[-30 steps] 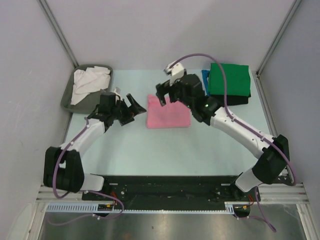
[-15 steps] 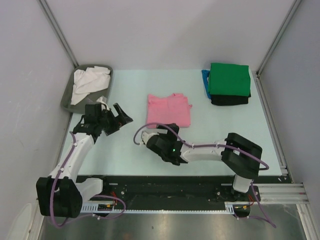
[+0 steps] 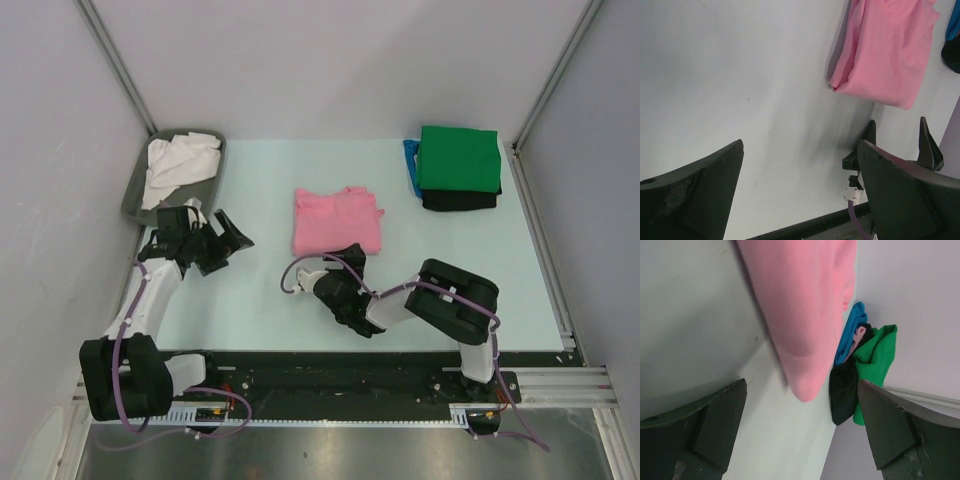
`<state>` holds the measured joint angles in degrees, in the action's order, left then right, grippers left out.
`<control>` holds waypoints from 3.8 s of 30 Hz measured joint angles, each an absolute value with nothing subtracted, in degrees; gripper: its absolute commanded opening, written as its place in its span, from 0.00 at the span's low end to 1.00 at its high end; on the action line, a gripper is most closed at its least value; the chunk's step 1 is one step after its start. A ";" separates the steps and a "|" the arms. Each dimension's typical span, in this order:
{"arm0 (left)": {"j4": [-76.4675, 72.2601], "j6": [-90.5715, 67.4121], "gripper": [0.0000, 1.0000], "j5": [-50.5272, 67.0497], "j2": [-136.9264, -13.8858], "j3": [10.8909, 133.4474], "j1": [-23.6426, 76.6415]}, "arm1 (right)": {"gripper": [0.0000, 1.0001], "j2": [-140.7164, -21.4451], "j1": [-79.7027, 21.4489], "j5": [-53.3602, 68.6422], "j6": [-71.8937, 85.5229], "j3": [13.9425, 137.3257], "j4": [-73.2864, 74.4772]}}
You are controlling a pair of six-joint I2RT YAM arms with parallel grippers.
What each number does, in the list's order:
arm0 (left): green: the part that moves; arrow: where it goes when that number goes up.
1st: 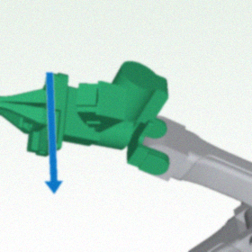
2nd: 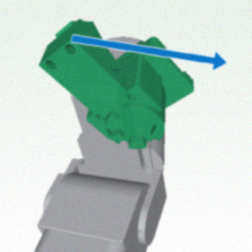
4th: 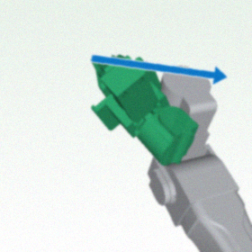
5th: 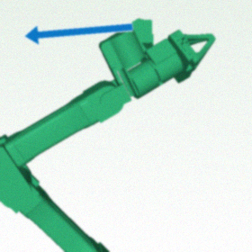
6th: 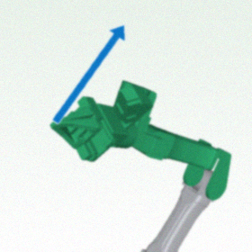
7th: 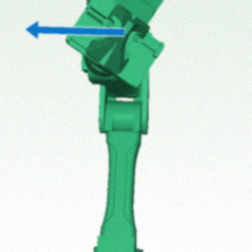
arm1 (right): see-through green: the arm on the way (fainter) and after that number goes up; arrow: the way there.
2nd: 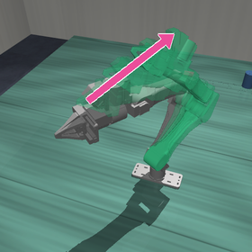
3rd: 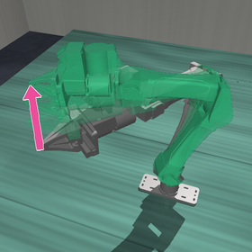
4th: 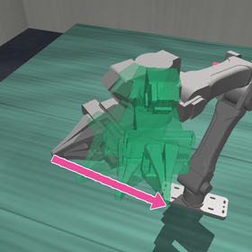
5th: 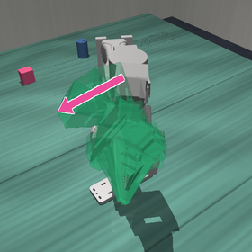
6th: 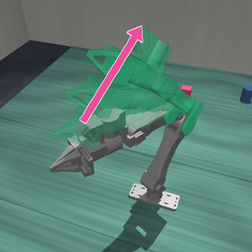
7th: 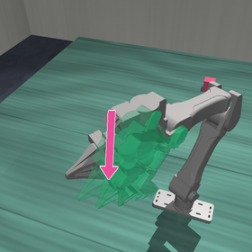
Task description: Fold and stack the t-shirts
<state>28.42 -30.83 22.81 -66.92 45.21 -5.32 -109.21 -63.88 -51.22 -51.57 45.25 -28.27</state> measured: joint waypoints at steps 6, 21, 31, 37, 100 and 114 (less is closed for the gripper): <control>27.81 -30.44 1.00 23.00 -68.58 45.21 -5.34 | 1.00 -113.56 -61.28 -48.14 -57.93 46.37 -39.86; 27.11 -30.46 1.00 23.18 -75.77 45.21 -5.39 | 0.28 -118.39 -56.03 -32.53 -56.47 56.01 -33.98; 24.12 -31.14 1.00 26.24 -75.75 43.99 -5.39 | 0.00 -117.97 -52.88 -27.88 -50.43 58.50 -27.57; 16.86 -35.03 1.00 32.67 -75.72 36.53 -4.08 | 0.00 -111.57 -54.65 -28.27 -46.74 53.04 -23.86; -37.50 -78.13 0.36 41.10 -108.55 39.27 24.08 | 0.00 -79.81 -75.33 -42.13 -31.22 35.31 -7.57; -22.92 -69.89 0.00 42.09 -108.22 58.59 25.50 | 1.00 -79.57 -80.31 -60.07 -14.00 37.21 -0.60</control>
